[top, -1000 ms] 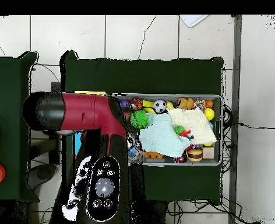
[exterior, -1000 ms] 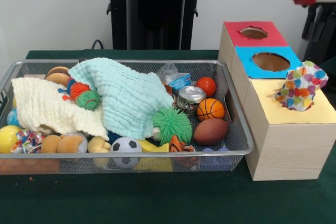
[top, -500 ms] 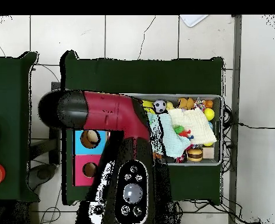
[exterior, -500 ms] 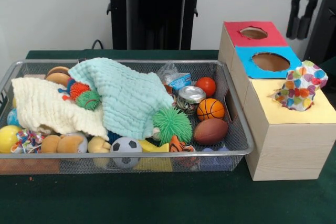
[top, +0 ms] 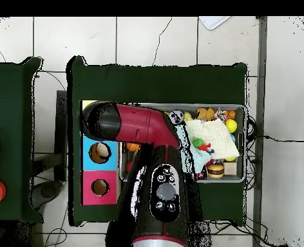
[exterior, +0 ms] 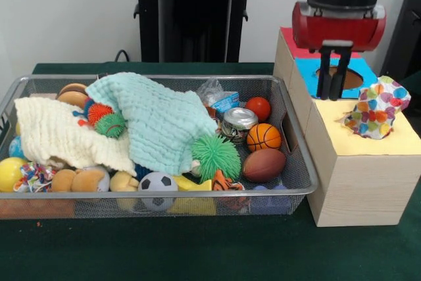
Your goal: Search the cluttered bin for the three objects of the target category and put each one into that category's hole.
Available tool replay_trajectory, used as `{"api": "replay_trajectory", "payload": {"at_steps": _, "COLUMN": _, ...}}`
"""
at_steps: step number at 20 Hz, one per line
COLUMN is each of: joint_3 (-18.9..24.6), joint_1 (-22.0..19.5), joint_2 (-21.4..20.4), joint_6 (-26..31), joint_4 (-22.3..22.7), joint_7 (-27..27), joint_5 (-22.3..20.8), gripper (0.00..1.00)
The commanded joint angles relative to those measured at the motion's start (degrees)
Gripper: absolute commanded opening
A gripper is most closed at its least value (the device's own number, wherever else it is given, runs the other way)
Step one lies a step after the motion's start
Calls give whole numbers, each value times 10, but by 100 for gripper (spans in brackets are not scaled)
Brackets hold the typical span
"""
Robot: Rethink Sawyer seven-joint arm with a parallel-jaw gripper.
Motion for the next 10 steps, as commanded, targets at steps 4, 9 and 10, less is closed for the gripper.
{"api": "replay_trajectory", "payload": {"at_steps": 4, "joint_3": 19, "joint_1": 58, "joint_2": 23, "joint_6": 154, "joint_4": 10, "joint_7": 98, "joint_5": -13, "gripper": 0}}
{"api": "replay_trajectory", "payload": {"at_steps": 9, "joint_3": 1, "joint_1": 77, "joint_2": 7, "joint_6": 195, "joint_4": -8, "joint_7": 106, "joint_5": -13, "gripper": 0}}
{"api": "replay_trajectory", "payload": {"at_steps": 10, "joint_3": 1, "joint_1": 76, "joint_2": 12, "joint_6": 187, "joint_4": -9, "joint_7": 105, "joint_5": -12, "gripper": 0}}
